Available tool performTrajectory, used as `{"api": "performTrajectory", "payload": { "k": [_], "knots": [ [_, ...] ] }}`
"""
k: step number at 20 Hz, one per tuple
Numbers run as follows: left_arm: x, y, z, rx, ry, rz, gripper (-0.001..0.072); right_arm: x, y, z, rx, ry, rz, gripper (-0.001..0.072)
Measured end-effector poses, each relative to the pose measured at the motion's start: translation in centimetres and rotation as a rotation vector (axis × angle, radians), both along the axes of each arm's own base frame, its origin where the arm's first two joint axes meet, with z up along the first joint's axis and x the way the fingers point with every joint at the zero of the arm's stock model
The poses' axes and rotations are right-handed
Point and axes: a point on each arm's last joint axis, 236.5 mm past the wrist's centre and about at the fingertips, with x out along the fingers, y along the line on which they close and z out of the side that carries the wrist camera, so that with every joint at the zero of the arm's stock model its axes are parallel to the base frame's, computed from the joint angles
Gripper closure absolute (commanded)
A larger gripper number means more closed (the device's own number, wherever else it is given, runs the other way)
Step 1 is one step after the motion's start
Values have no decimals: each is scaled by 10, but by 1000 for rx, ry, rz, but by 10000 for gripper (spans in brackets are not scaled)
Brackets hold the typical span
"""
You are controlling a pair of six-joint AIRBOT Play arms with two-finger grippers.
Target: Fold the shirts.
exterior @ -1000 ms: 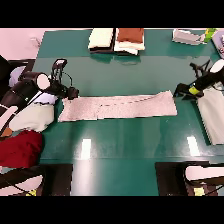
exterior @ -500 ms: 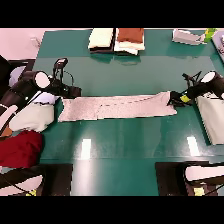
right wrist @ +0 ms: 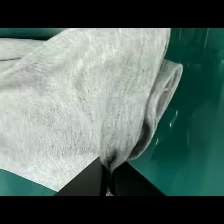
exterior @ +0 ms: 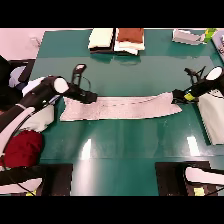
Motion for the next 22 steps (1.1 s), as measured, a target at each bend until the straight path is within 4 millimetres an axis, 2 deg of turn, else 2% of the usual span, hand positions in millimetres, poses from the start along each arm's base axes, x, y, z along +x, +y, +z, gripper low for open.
{"api": "performTrajectory", "payload": {
  "k": [6, 8, 10, 13, 18, 20, 22],
  "knots": [
    [1, -91, -24, -33, 22, -132, 689, 1, 39, 101, -9, -200, 82, 700],
    [-4, -114, -36, -30, 34, -173, 689, 3, 57, 134, -2, -267, 115, 701],
    [-8, -129, -47, -21, 49, -203, 689, 4, 78, 162, 23, -327, 153, 700],
    [-13, -139, -58, -11, 68, -227, 689, 4, 109, 193, 62, -389, 210, 700],
    [-17, -143, -63, -1, 85, -242, 689, 8, 154, 217, 116, -429, 290, 700],
    [-14, -138, -61, 2, 90, -236, 689, 11, 168, 222, 131, -435, 311, 700],
    [0, -121, -48, 11, 76, -199, 689, 12, 185, 226, 148, -440, 340, 700]
  ]
}}
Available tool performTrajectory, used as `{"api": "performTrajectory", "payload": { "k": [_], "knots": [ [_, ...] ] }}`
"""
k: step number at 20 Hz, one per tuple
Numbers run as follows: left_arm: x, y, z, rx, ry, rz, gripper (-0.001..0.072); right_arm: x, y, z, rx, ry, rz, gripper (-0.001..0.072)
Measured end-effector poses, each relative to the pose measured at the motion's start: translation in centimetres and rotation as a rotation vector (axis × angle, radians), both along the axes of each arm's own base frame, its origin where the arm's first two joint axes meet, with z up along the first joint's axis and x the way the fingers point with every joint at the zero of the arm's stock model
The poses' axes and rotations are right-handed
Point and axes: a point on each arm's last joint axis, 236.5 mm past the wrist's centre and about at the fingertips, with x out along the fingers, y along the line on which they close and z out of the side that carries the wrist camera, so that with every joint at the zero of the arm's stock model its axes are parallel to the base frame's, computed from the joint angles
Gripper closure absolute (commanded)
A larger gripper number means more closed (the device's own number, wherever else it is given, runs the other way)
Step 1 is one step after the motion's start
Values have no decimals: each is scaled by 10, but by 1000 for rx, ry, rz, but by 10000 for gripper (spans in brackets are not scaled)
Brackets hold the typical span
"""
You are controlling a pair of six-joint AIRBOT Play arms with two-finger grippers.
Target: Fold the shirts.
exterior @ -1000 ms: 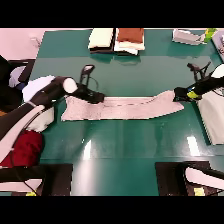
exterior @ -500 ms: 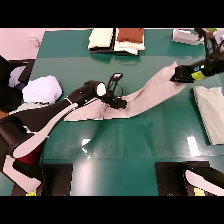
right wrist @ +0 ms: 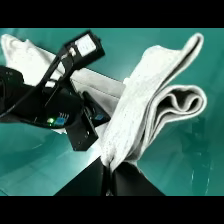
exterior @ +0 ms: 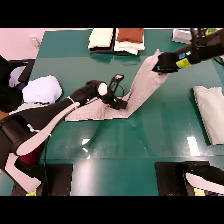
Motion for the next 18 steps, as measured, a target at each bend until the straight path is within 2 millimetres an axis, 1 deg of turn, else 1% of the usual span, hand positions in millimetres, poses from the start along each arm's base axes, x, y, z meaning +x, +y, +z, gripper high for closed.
{"api": "performTrajectory", "payload": {
  "k": [2, 3, 4, 6, 7, 9, 10, 11, 12, 13, 14, 15, 16, 17, 18],
  "knots": [
    [18, 27, 21, 18, -33, 47, 688, 0, 21, 3, 11, -3, 36, 700],
    [29, 47, 36, 36, -68, 73, 688, 1, 33, 5, 18, -10, 58, 700],
    [40, 70, 53, 61, -107, 99, 688, 1, 47, 6, 26, -18, 80, 700],
    [58, 118, 90, 120, -194, 153, 688, 1, 82, 4, 48, -32, 130, 700],
    [66, 147, 111, 155, -245, 189, 688, 1, 101, 1, 59, -38, 157, 699],
    [74, 205, 154, 226, -340, 264, 688, -2, 145, -10, 79, -44, 217, 698],
    [74, 233, 176, 255, -385, 305, 688, -4, 168, -18, 89, -48, 246, 691],
    [73, 258, 196, 278, -426, 345, 688, -6, 194, -27, 105, -54, 275, 625],
    [69, 280, 216, 293, -464, 383, 688, -8, 221, -39, 119, -56, 298, 490],
    [64, 296, 233, 301, -496, 413, 688, -8, 245, -51, 137, -62, 318, 442],
    [58, 311, 248, 308, -527, 442, 688, -9, 270, -63, 159, -66, 333, 443],
    [53, 321, 261, 314, -552, 464, 688, -10, 294, -74, 187, -68, 347, 444],
    [48, 330, 270, 320, -570, 480, 688, -12, 313, -85, 207, -65, 359, 447],
    [44, 335, 277, 325, -582, 490, 688, -11, 325, -91, 221, -65, 365, 447],
    [39, 339, 281, 329, -586, 495, 688, -11, 331, -96, 229, -61, 365, 447]
  ]
}}
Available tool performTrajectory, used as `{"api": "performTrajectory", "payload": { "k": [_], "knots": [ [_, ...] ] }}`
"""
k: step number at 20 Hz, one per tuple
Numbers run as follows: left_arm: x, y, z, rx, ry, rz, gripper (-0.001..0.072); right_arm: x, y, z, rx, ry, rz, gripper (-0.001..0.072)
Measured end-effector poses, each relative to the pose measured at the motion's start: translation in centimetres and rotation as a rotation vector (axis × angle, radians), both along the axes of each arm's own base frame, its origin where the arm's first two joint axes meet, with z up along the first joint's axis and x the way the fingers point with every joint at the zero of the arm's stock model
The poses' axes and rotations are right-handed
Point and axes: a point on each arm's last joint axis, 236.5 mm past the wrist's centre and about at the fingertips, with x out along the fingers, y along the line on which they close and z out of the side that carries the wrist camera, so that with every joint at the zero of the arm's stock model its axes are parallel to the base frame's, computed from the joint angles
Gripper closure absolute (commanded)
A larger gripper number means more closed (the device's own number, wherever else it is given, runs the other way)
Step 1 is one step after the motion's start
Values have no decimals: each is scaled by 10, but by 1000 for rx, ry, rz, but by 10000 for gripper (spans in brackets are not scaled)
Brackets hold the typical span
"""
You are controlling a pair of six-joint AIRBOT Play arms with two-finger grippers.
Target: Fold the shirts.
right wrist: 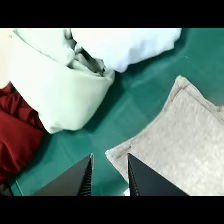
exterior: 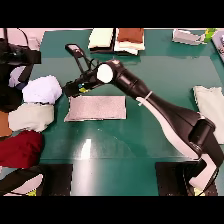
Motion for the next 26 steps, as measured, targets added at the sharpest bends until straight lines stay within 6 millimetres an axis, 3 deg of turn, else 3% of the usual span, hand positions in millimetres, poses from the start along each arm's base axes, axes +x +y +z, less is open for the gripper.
{"api": "performTrajectory", "payload": {
  "k": [2, 4, 7, 10, 11, 12, 13, 15, 19, 25, 26],
  "knots": [
    [-7, 6, 2, 6, 9, 12, 688, 3, -6, -8, -13, 14, -10, 447],
    [-12, 5, 3, 0, 17, 8, 689, 14, -34, -11, -50, 13, -48, 447],
    [-16, -15, 1, -29, 28, -40, 688, 28, -100, -26, -154, 54, -120, 447],
    [-17, -40, 2, -41, 21, -103, 688, 35, -181, -51, -258, 166, -242, 445],
    [-17, -49, 2, -48, 17, -125, 688, 35, -203, -59, -281, 204, -283, 391],
    [-16, -57, 3, -50, 11, -145, 688, 34, -224, -69, -301, 253, -326, 207],
    [-16, -64, 3, -51, 7, -160, 688, 31, -243, -81, -323, 301, -364, 106],
    [-14, -73, 1, -53, 5, -182, 688, 27, -268, -100, -352, 375, -422, 105],
    [-12, -83, -3, -53, 8, -205, 688, 14, -275, -137, -389, 513, -466, 122],
    [-12, -86, -8, -39, 24, -222, 688, 10, -239, -179, -417, 609, -464, 132],
    [-13, -85, -10, -37, 32, -222, 688, 10, -233, -182, -415, 621, -463, 221]
  ]
}}
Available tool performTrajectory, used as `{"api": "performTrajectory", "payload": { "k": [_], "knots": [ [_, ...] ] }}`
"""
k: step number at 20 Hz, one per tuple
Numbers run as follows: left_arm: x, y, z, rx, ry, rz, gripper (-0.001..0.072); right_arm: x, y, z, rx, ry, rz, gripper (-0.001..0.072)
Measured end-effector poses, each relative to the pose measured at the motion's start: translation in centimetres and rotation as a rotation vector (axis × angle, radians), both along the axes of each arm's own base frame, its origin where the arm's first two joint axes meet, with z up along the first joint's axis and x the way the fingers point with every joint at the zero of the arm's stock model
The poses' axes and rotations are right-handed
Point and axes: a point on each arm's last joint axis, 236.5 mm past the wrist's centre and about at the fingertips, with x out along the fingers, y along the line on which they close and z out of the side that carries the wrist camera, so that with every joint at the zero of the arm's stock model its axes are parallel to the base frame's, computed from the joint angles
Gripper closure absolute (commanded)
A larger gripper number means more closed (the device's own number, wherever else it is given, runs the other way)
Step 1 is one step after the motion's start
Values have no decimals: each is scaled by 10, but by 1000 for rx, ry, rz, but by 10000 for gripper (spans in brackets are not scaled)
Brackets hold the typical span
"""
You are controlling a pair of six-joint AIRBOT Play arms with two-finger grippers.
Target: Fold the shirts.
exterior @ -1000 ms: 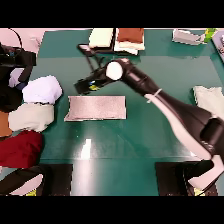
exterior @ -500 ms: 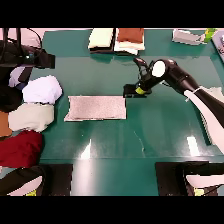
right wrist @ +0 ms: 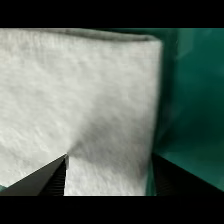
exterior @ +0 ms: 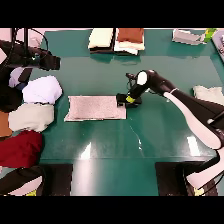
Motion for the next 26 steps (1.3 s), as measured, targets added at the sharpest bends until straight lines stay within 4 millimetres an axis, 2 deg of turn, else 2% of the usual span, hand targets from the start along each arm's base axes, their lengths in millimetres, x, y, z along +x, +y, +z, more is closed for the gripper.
{"api": "performTrajectory", "payload": {
  "k": [1, 3, 4, 6, 8, 10, 12, 14, 16, 18, 20, 23, 26],
  "knots": [
    [-1, 0, -2, 3, 8, 0, 688, 0, 5, -4, 2, 12, -4, 301],
    [-3, 1, -3, 6, 19, 0, 688, 0, 12, -10, -3, 14, 5, 654],
    [-4, 0, -4, 4, 22, -2, 689, 0, 16, -12, 2, 9, 7, 698],
    [-5, -2, -5, -5, 28, -7, 689, 5, 21, -11, 7, -21, 19, 698],
    [-9, -12, -5, -11, 34, -30, 689, 16, 15, -4, 10, -64, 21, 698],
    [-14, -28, -5, -18, 36, -71, 689, 36, -4, 21, 28, -132, -3, 698],
    [-20, -44, -4, -19, 32, -113, 689, 55, -35, 53, 49, -189, -42, 698],
    [-26, -60, -3, -27, 28, -152, 688, 77, -89, 87, 22, -276, -108, 698],
    [-29, -69, -2, -29, 22, -175, 688, 89, -153, 118, -31, -341, -191, 698],
    [-31, -74, -2, -31, 21, -188, 688, 95, -229, 144, -107, -404, -296, 698],
    [-32, -78, -1, -41, 21, -195, 688, 90, -302, 167, -163, -449, -414, 698],
    [-34, -84, 0, -66, 23, -206, 688, 69, -400, 183, -243, -470, -596, 698],
    [-35, -93, 4, -104, 16, -219, 688, 44, -472, 191, -287, -480, -749, 698]
  ]
}}
